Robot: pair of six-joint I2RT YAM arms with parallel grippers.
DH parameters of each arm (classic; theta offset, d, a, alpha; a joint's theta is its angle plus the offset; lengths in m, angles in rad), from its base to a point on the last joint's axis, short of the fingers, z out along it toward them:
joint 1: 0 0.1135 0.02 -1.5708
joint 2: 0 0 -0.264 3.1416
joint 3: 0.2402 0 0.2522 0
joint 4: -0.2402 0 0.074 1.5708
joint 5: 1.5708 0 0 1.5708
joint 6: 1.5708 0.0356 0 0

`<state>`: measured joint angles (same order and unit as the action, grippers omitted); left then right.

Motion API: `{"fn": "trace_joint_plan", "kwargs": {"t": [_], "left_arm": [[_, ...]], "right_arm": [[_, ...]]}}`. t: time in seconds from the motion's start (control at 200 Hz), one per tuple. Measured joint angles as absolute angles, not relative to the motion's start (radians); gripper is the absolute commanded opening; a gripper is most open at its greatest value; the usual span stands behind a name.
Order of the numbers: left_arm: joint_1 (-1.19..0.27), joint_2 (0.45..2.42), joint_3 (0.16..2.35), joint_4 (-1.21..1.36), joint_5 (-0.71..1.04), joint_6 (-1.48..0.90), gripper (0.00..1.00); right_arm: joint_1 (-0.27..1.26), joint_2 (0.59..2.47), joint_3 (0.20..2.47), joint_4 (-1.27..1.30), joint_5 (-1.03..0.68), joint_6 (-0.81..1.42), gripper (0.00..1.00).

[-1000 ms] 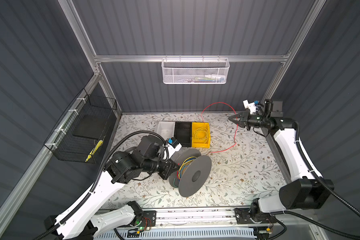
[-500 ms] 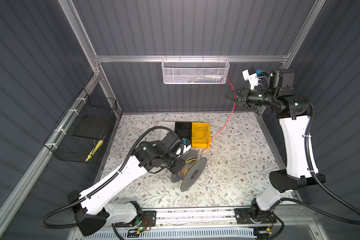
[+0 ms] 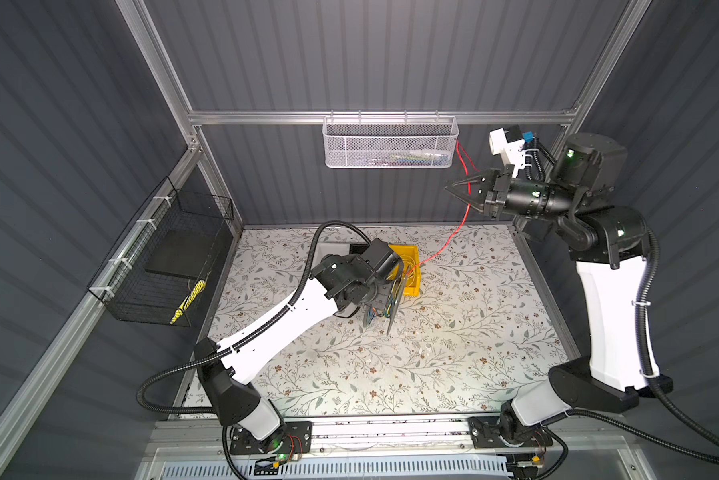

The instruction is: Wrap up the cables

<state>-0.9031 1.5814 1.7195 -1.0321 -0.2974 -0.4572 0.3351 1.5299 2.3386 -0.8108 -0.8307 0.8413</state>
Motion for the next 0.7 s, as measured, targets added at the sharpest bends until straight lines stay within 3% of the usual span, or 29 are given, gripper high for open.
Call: {"fn": "trace_joint_plan", "kwargs": {"t": [0.34,0.695], "left_arm": [[-0.720,1.551,1.616,-0.724,-0.200,-0.691,0.00],[-0.711,1.482,1.507,-0.512,-0.196,-0.932,0.00]], "right_arm": [[0.529,1.169,1.866,-0.569,-0.790,0.946,0.00],[0.741,0.826,1.337,-0.427,-0.654,1.021,0.00]]}}
